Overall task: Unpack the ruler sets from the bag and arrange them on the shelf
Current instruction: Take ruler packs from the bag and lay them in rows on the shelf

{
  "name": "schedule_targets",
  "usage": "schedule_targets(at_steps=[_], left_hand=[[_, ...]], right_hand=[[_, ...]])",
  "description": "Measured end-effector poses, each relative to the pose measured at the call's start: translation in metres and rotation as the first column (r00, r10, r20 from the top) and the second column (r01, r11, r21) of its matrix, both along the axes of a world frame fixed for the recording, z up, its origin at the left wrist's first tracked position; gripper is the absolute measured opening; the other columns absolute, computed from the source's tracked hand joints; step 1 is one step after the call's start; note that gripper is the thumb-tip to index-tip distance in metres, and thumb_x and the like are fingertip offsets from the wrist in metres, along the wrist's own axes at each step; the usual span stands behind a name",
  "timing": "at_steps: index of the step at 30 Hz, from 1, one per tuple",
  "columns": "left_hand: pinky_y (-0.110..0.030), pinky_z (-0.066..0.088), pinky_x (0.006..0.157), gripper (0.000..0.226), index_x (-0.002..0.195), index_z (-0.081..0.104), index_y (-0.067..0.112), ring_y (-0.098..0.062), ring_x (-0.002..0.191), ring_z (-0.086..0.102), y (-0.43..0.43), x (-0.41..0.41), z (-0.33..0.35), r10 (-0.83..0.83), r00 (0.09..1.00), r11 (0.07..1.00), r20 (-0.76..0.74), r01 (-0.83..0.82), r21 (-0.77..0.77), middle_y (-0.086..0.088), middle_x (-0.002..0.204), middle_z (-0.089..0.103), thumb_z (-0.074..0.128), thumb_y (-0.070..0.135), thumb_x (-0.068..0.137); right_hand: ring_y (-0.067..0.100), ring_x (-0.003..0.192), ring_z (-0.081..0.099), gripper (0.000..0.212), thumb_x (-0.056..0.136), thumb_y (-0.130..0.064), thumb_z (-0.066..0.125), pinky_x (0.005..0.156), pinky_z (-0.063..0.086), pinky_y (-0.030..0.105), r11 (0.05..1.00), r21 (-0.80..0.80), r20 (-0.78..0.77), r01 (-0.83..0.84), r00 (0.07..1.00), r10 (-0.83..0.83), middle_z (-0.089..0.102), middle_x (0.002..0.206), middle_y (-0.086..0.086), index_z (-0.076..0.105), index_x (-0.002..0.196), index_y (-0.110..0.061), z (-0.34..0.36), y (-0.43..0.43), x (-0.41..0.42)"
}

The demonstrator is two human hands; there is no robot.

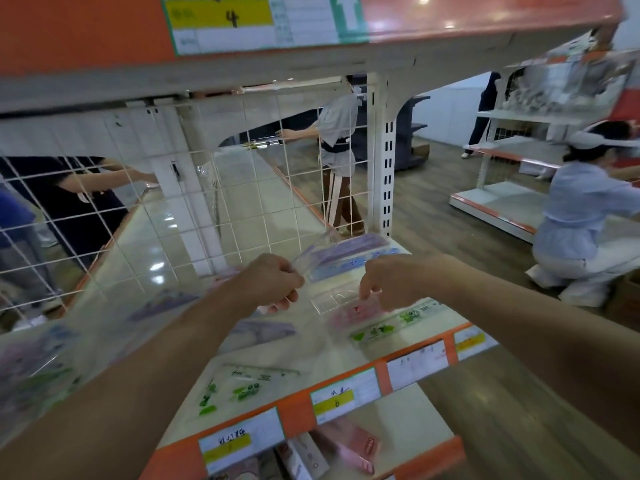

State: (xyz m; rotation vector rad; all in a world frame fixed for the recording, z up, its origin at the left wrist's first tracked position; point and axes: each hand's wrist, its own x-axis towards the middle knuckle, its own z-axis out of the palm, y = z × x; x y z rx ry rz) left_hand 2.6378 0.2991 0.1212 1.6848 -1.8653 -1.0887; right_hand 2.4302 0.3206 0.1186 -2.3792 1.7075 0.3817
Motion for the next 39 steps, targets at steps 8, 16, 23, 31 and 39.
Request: schedule_targets(at_steps=[8, 16, 23, 31, 39], left_hand=[[-0.021, 0.042, 0.051, 0.01, 0.091, 0.063, 0.005, -0.013, 0.049, 0.053, 0.003, 0.003, 0.002, -0.05, 0.996, 0.999, 0.068, 0.049, 0.007, -0.005, 0.067, 0.064, 0.055, 0.011, 0.092], [-0.018, 0.044, 0.051, 0.011, 0.091, 0.066, 0.004, -0.012, 0.049, 0.053, 0.008, -0.006, 0.006, -0.162, 0.979, 0.987, 0.123, 0.163, 0.0, -0.004, 0.065, 0.063, 0.058, 0.011, 0.089], [-0.02, 0.047, 0.05, 0.012, 0.089, 0.064, 0.011, -0.01, 0.047, 0.056, 0.003, -0.007, -0.001, -0.226, 0.963, 0.973, 0.144, 0.229, -0.005, -0.004, 0.068, 0.065, 0.07, 0.014, 0.08], [-0.028, 0.048, 0.069, 0.011, 0.081, 0.061, 0.019, -0.018, 0.068, 0.057, -0.018, -0.011, -0.018, -0.163, 0.942, 0.966, 0.295, 0.213, -0.144, -0.005, 0.085, 0.063, 0.071, 0.023, 0.078], [-0.029, 0.045, 0.089, 0.039, 0.12, 0.059, 0.016, -0.027, 0.111, 0.058, -0.041, -0.01, -0.015, 0.008, 0.849, 0.926, 0.528, 0.192, -0.323, -0.007, 0.118, 0.063, 0.06, 0.034, 0.085]], right_hand=[[0.018, 0.112, 0.055, 0.027, 0.094, -0.018, 0.05, 0.094, 0.044, 0.028, 0.965, -0.259, 0.069, -0.042, 0.996, 0.062, 0.059, 0.118, 0.0, 0.064, 0.118, -0.019, 0.01, -0.002, 0.002], [0.018, 0.113, 0.048, 0.033, 0.087, -0.023, 0.054, 0.097, 0.041, 0.039, 0.847, -0.491, 0.087, -0.204, 0.956, 0.28, 0.055, 0.118, -0.003, 0.06, 0.119, -0.023, 0.018, -0.007, 0.026], [0.019, 0.123, 0.045, 0.046, 0.093, -0.026, 0.053, 0.099, 0.036, 0.033, 0.786, -0.523, -0.125, -0.328, 0.942, 0.31, 0.053, 0.134, -0.002, 0.045, 0.138, -0.026, 0.002, -0.01, 0.03], [0.022, 0.117, 0.048, 0.041, 0.087, -0.015, 0.054, 0.095, 0.044, 0.038, 0.823, -0.507, -0.05, -0.256, 0.962, 0.268, 0.059, 0.121, 0.002, 0.055, 0.128, -0.021, -0.01, -0.028, 0.033], [0.025, 0.115, 0.053, 0.042, 0.084, 0.002, 0.05, 0.088, 0.048, 0.034, 0.915, -0.395, -0.058, -0.077, 0.997, 0.059, 0.06, 0.117, 0.005, 0.06, 0.12, -0.016, -0.006, -0.08, 0.021]])
